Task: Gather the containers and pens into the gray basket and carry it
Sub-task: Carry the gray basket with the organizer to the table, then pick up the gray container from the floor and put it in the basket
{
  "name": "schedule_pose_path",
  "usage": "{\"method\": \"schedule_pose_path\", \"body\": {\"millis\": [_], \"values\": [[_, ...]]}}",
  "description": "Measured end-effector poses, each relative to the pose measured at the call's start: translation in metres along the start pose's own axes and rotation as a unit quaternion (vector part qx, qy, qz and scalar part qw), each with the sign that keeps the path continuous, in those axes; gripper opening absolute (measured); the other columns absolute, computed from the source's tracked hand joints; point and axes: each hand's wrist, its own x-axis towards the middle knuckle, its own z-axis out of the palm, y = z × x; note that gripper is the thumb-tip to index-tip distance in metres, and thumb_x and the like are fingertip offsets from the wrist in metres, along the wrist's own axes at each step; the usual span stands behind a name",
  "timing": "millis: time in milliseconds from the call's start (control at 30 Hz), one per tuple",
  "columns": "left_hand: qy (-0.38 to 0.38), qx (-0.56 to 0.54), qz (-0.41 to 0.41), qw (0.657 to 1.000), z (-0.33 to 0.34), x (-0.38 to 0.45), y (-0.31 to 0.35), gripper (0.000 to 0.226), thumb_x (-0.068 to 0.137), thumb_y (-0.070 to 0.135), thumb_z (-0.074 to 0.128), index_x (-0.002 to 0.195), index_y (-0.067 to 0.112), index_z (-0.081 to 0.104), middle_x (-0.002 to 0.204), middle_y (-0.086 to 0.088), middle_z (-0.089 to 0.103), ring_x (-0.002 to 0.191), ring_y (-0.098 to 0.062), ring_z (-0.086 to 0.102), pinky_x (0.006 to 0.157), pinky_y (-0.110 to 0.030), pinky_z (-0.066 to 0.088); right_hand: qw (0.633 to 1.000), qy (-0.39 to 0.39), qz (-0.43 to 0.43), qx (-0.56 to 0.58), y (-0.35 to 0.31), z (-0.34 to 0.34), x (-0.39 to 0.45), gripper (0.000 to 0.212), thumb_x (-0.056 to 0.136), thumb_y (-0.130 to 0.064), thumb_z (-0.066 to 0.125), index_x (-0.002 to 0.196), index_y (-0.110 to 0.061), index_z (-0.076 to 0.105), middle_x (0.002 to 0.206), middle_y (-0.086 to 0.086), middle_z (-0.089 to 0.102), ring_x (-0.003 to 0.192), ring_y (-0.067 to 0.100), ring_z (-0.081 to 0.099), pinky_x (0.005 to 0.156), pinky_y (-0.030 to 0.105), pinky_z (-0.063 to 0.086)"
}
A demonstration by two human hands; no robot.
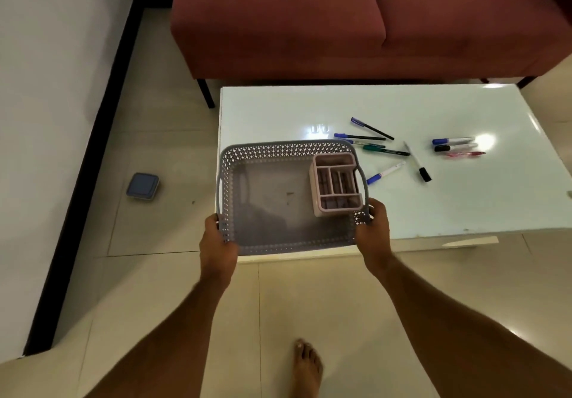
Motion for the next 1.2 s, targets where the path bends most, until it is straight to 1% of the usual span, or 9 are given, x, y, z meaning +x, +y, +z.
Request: {"method": "schedule_pose_path", "body": {"millis": [67,167,400,500,700,801,901,1034,1201], "values": [[0.007,0.004,-0.008,1.0,0.005,0.02,0.001,0.038,0.099,-0.001,0.055,0.134,0.01,0.048,0.107,-0.008,0.065,0.078,-0.016,0.063,0.057,-0.019,0.047,1.0,-0.008,0.015,-0.007,-0.003,0.009,0.02,0.041,0.099,0.007,0.054,0.134,-0.012,0.049,0.121,0.001,0.057,0.118,0.03,0.06,0.097,0.048,0.057],[0.005,-0.002,-0.017,1.0,0.011,0.045,0.003,0.041,0.097,-0.006,0.054,0.135,0.009,0.048,0.11,-0.014,0.067,0.084,-0.025,0.065,0.061,-0.023,0.05,0.999,-0.02,0.026,-0.024,-0.007,0.019,0.043,0.044,0.099,0.008,0.054,0.138,-0.012,0.047,0.123,0.002,0.056,0.121,0.033,0.06,0.102,0.056,0.054],[0.013,-0.021,-0.024,0.999,0.028,0.079,0.01,0.041,0.099,-0.007,0.05,0.137,0.006,0.046,0.12,-0.02,0.065,0.095,-0.029,0.062,0.072,-0.03,0.054,0.999,-0.014,0.014,-0.046,-0.015,0.03,0.077,0.042,0.098,0.01,0.054,0.135,-0.01,0.047,0.11,-0.005,0.056,0.114,0.028,0.06,0.097,0.041,0.056],[0.009,-0.031,-0.019,0.999,0.032,0.083,0.011,0.037,0.101,-0.006,0.045,0.136,0.007,0.048,0.119,-0.02,0.065,0.097,-0.031,0.063,0.076,-0.036,0.056,0.998,-0.015,0.022,-0.062,-0.018,0.033,0.085,0.042,0.1,0.006,0.054,0.137,-0.011,0.044,0.118,0.003,0.058,0.114,0.029,0.06,0.098,0.045,0.057],[0.007,-0.064,-0.006,0.998,0.035,0.086,0.004,0.05,0.097,-0.01,0.049,0.139,0.016,0.041,0.106,-0.007,0.068,0.085,-0.018,0.067,0.059,-0.019,0.055,0.994,-0.014,0.027,-0.103,-0.015,0.036,0.089,0.044,0.102,0.0,0.055,0.143,-0.006,0.043,0.139,0.018,0.058,0.13,0.034,0.056,0.111,0.05,0.049],[0.014,-0.111,-0.027,0.993,0.03,0.085,-0.002,0.059,0.094,-0.007,0.055,0.14,0.023,0.035,0.096,-0.002,0.071,0.076,-0.007,0.068,0.062,-0.018,0.055,0.986,0.072,0.005,-0.15,-0.018,0.041,0.078,0.056,0.096,0.003,0.061,0.148,-0.003,0.042,0.143,0.022,0.048,0.135,0.037,0.046,0.116,0.048,0.041],[0.021,-0.191,-0.044,0.98,0.017,0.093,0.0,0.043,0.1,0.006,0.058,0.135,0.026,0.043,0.116,-0.012,0.069,0.101,-0.024,0.066,0.086,-0.034,0.054,0.946,0.178,-0.144,-0.231,-0.034,0.055,0.056,0.068,0.078,0.015,0.061,0.142,-0.004,0.047,0.136,0.02,0.049,0.127,0.036,0.046,0.11,0.052,0.044],[0.083,-0.199,-0.034,0.976,-0.01,0.117,0.003,0.024,0.103,0.024,0.058,0.126,0.025,0.052,0.131,-0.011,0.06,0.11,-0.017,0.058,0.086,-0.018,0.045,0.929,0.077,-0.283,-0.225,-0.065,0.112,0.027,0.062,0.081,0.009,0.064,0.138,-0.008,0.047,0.141,0.016,0.044,0.134,0.031,0.045,0.112,0.045,0.045],[0.081,-0.162,-0.047,0.982,-0.065,0.169,-0.006,0.04,0.104,0.029,0.055,0.141,0.016,0.048,0.144,-0.007,0.053,0.134,-0.026,0.05,0.104,-0.032,0.04,0.905,-0.086,-0.32,-0.267,-0.115,0.22,0.016,0.068,0.083,0.0,0.067,0.146,-0.01,0.043,0.148,0.012,0.043,0.142,0.029,0.041,0.118,0.032,0.033]]}}
